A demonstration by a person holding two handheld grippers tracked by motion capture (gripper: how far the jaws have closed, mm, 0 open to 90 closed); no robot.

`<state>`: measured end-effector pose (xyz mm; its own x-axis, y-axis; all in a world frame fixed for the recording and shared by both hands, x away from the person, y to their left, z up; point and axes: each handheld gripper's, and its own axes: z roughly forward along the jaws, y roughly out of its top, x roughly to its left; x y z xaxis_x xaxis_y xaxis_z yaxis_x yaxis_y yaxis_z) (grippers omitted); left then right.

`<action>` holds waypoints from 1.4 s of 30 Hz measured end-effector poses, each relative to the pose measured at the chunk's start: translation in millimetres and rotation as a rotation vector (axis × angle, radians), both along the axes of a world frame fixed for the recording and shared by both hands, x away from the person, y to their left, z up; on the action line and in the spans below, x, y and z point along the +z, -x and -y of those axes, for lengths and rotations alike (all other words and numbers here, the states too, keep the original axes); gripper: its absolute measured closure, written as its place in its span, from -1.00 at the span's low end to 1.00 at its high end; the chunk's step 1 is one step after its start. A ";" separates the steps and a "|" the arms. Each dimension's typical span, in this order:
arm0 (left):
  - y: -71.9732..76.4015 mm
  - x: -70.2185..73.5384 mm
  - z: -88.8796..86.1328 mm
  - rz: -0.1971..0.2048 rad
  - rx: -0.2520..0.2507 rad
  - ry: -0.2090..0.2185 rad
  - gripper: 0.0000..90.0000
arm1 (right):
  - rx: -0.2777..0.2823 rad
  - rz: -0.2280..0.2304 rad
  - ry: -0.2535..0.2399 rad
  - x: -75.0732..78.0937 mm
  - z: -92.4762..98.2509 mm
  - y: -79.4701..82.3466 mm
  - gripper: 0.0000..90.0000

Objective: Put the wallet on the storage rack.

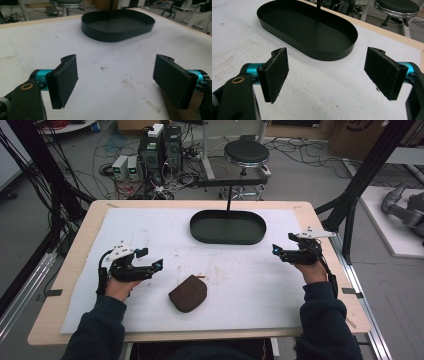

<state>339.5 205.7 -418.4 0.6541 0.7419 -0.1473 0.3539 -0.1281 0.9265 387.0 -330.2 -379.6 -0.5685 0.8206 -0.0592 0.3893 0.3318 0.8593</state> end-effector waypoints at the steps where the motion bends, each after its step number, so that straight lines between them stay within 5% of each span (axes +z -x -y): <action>1: 0.0 0.0 0.0 0.000 0.000 0.000 -0.56 | 0.000 0.000 0.000 0.0 0.0 0.0 -0.55; 6: -0.8 -10.6 23.9 -0.076 -0.118 -0.049 -0.55 | 0.004 0.002 -0.012 -0.6 1.2 2.4 -0.55; 16: 0.0 -20.3 41.4 -0.189 -0.290 -0.058 -0.43 | 0.013 -0.003 -0.005 -3.2 -2.1 -0.5 -0.55; 20: 2.2 -28.4 56.4 -0.259 -0.359 -0.095 -0.45 | 0.015 -0.001 -0.003 -2.1 -1.6 1.0 -0.55; 21: 2.2 -28.4 56.4 -0.259 -0.359 -0.095 -0.47 | 0.013 -0.002 -0.007 -1.9 -1.4 1.3 -0.55; 22: 1.2 -32.4 60.9 -0.319 -0.363 -0.077 -0.50 | 0.013 -0.004 -0.009 -1.9 -1.2 1.4 -0.55; 23: 0.2 -33.3 61.2 -0.337 -0.362 -0.070 -0.53 | 0.013 -0.006 -0.009 -2.0 -1.0 1.3 -0.55; 29: -0.8 -33.9 60.4 -0.365 -0.367 -0.055 -0.54 | 0.014 -0.014 -0.003 -2.9 -1.5 0.5 -0.55; 31: -1.5 -34.2 59.4 -0.384 -0.388 -0.040 -0.46 | 0.012 -0.016 -0.005 -3.0 -1.4 0.2 -0.55; 32: -2.8 -35.4 57.9 -0.415 -0.440 -0.002 -0.02 | 0.011 -0.015 -0.004 -3.1 -1.1 0.0 -0.55; 39: -2.1 -33.8 57.6 -0.427 -0.438 0.007 0.13 | 0.008 -0.016 -0.008 -2.7 -0.1 -0.1 -0.54; 42: -4.1 -30.9 54.3 -0.395 -0.427 0.071 0.37 | 0.005 -0.014 -0.010 -2.6 0.7 -0.5 -0.54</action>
<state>343.6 151.4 -449.2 0.7782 0.4040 -0.4808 0.6051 -0.2774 0.7462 387.6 -330.8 -382.3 -0.5736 0.8180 -0.0431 0.3998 0.3255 0.8569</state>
